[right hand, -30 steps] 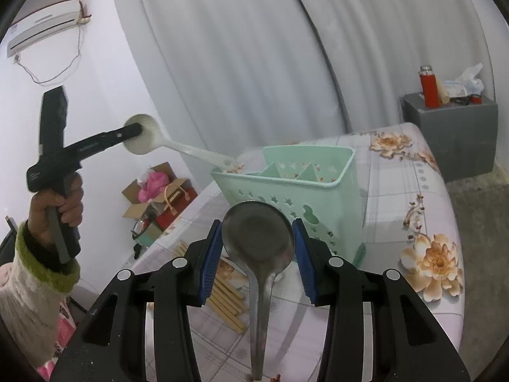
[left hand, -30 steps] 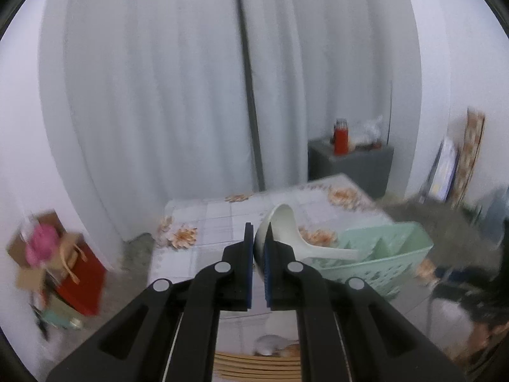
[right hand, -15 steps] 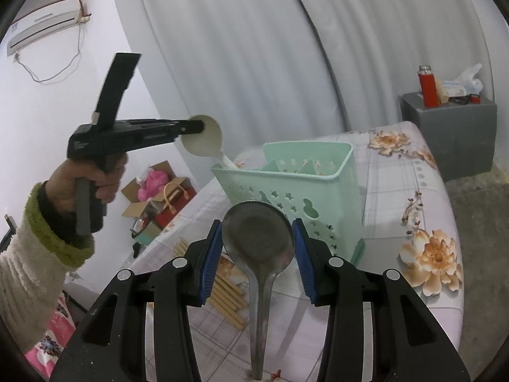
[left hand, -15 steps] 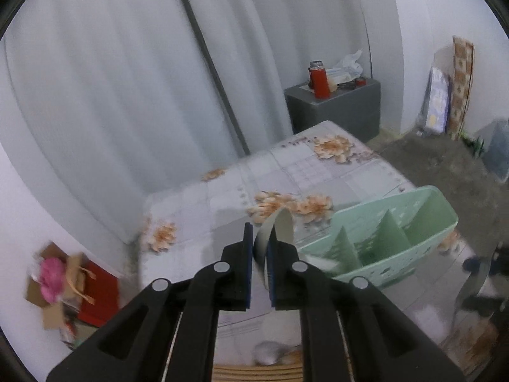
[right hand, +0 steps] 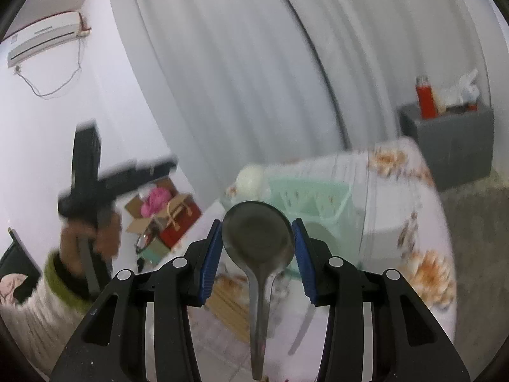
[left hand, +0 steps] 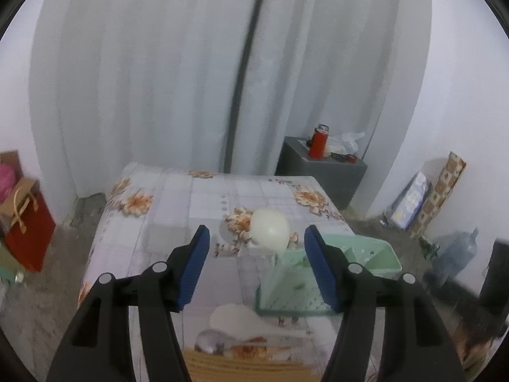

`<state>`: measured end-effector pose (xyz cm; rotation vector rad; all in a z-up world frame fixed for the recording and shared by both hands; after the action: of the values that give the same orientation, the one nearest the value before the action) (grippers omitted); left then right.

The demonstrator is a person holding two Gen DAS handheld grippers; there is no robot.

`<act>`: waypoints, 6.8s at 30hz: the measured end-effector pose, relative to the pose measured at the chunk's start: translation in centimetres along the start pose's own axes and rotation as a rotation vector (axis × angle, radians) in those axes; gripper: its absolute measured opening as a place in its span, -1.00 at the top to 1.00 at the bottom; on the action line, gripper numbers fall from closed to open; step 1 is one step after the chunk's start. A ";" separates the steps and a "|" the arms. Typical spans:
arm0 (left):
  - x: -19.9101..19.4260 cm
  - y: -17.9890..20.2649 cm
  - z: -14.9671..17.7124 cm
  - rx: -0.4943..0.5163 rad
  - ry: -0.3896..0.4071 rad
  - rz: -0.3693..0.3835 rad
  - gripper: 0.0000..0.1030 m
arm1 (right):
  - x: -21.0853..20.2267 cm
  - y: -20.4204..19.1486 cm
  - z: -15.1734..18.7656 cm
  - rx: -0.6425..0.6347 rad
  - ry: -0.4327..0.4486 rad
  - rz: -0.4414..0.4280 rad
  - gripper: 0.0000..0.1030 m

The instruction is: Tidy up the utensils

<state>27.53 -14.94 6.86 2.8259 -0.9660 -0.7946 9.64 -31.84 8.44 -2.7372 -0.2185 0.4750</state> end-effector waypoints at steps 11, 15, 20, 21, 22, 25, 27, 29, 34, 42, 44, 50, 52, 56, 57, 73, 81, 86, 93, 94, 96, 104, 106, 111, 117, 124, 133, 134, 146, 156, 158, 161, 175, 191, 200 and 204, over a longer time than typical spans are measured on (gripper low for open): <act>-5.8 -4.3 8.6 -0.157 -0.011 -0.054 -0.25 | -1.0 -0.9 -12.8 -0.106 0.254 0.021 0.20; -8.0 -5.4 11.4 -0.179 0.001 -0.070 -0.35 | 1.0 0.0 -14.3 -0.106 0.270 0.047 0.20; -9.9 -5.8 15.0 -0.205 -0.008 -0.085 -0.39 | 3.3 0.8 -12.8 -0.139 0.267 0.078 0.20; -10.1 -5.9 15.6 -0.209 -0.009 -0.087 -0.40 | 3.7 1.1 -12.1 -0.151 0.261 0.092 0.20; -10.2 -5.8 16.0 -0.208 -0.011 -0.090 -0.40 | 3.9 1.3 -11.4 -0.163 0.254 0.106 0.20; -10.2 -5.5 17.1 -0.189 -0.027 -0.104 -0.43 | 4.7 2.2 -8.8 -0.162 0.209 0.126 0.20; -9.8 -5.2 17.5 -0.178 -0.035 -0.102 -0.45 | 4.8 3.1 -6.6 -0.142 0.174 0.141 0.20; -9.6 -5.0 18.0 -0.174 -0.041 -0.099 -0.47 | 4.6 3.6 -5.2 -0.124 0.147 0.156 0.20; -9.1 -4.4 18.3 -0.141 -0.041 -0.096 -0.52 | 3.6 4.5 -2.8 -0.096 0.098 0.194 0.16; -9.5 -4.4 18.7 -0.166 -0.029 -0.078 -0.64 | 0.1 4.2 -3.8 -0.123 0.140 0.258 -0.19; -9.7 -4.5 18.9 -0.170 -0.029 -0.077 -0.66 | -1.2 4.0 -3.8 -0.119 0.156 0.272 -0.23; -10.2 -4.9 19.6 -0.184 -0.033 -0.070 -0.71 | -3.3 2.3 -4.1 -0.162 0.164 0.273 -0.28; -10.5 -5.1 19.8 -0.188 -0.028 -0.070 -0.71 | -3.8 0.8 -4.3 -0.193 0.167 0.262 -0.29; -11.2 -5.3 20.0 -0.204 -0.020 -0.071 -0.72 | -3.5 -1.7 -3.9 -0.234 0.159 0.221 -0.31; -11.5 -5.4 20.1 -0.209 -0.016 -0.071 -0.72 | -3.1 -2.2 -3.6 -0.238 0.150 0.209 -0.32; -12.3 -6.1 20.6 -0.219 -0.090 -0.144 -0.74 | 7.3 -11.6 9.1 -0.229 -0.247 0.046 -0.75; -9.5 -6.2 23.0 -0.204 -0.183 -0.173 -0.75 | 9.0 -13.9 11.6 -0.398 -0.343 0.122 -0.84; -8.5 -6.9 24.2 -0.251 -0.226 -0.176 -0.78 | 9.0 -14.1 10.5 -0.491 -0.295 0.198 -0.84; -8.2 -7.9 25.2 -0.303 -0.242 -0.196 -0.89 | 7.9 -13.2 9.5 -0.524 -0.236 0.281 -0.84; -8.1 -8.0 25.3 -0.301 -0.244 -0.199 -0.89 | 7.6 -13.0 9.4 -0.532 -0.226 0.291 -0.84; -7.9 -8.0 25.4 -0.284 -0.252 -0.208 -0.89 | 7.1 -12.8 8.9 -0.551 -0.202 0.302 -0.84; -7.6 -7.9 25.6 -0.242 -0.260 -0.230 -0.89 | 5.5 -11.7 8.7 -0.534 -0.152 0.238 -0.84; -7.5 -7.9 25.5 -0.242 -0.261 -0.239 -0.89 | 5.2 -10.7 9.1 -0.536 -0.157 0.258 -0.84; -7.4 -7.9 25.6 -0.240 -0.277 -0.246 -0.89 | 4.2 -8.8 8.7 -0.516 -0.121 0.309 -0.84; -7.4 -7.9 25.6 -0.242 -0.296 -0.240 -0.89 | 4.1 -7.3 7.2 -0.482 -0.043 0.369 -0.84; -7.3 -8.0 25.6 -0.245 -0.332 -0.218 -0.89 | 7.6 -8.7 6.8 -0.554 -0.101 0.300 -0.83; -7.0 -8.2 25.3 -0.243 -0.357 -0.153 -0.89 | 14.3 -11.4 9.6 -0.772 -0.262 0.183 -0.23; -6.9 -8.3 25.2 -0.249 -0.350 -0.142 -0.89 | 14.8 -11.5 10.0 -0.782 -0.274 0.180 -0.21; -6.1 -6.9 19.3 -0.111 -0.139 0.006 -0.79 | 17.0 -9.5 11.3 -0.726 -0.362 0.209 0.17; 1.4 -3.4 16.1 0.327 -0.179 0.020 -0.17 | 15.0 -7.1 9.3 -0.551 -0.316 0.272 0.17; 2.8 -3.1 16.4 0.403 -0.209 0.015 -0.10 | 14.5 -6.5 9.2 -0.526 -0.308 0.284 0.17; 4.2 -2.9 17.1 0.503 -0.241 0.016 -0.06 | 13.8 -5.6 9.1 -0.475 -0.304 0.293 0.17; 7.6 -1.0 19.0 0.974 -0.324 0.007 0.65 | 12.2 -3.7 8.3 -0.358 -0.279 0.291 0.17; 4.8 0.6 18.2 1.243 -0.250 -0.035 0.94 | 9.7 -2.5 7.2 -0.265 -0.224 0.275 0.20; 7.2 -1.7 17.7 0.978 -0.345 0.000 0.25 | 9.8 -2.1 7.5 -0.241 -0.226 0.273 0.20; 7.9 -2.0 17.9 0.972 -0.347 0.020 0.22 | 10.1 -2.1 7.7 -0.233 -0.234 0.273 0.20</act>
<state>25.29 -15.92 -12.70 3.4815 -1.8484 -1.0510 16.21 -25.39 -0.58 -2.9499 0.0480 0.8978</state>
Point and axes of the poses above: each gripper's, at about its wrist camera, not at the fingertips, and x roughly the way its jaws point, y to its right, z to its underside, the point moved 10 cm from there along x, roughly the way its jaws point, and after that the axes turned 4 degrees about y, right-handed, at the moved point
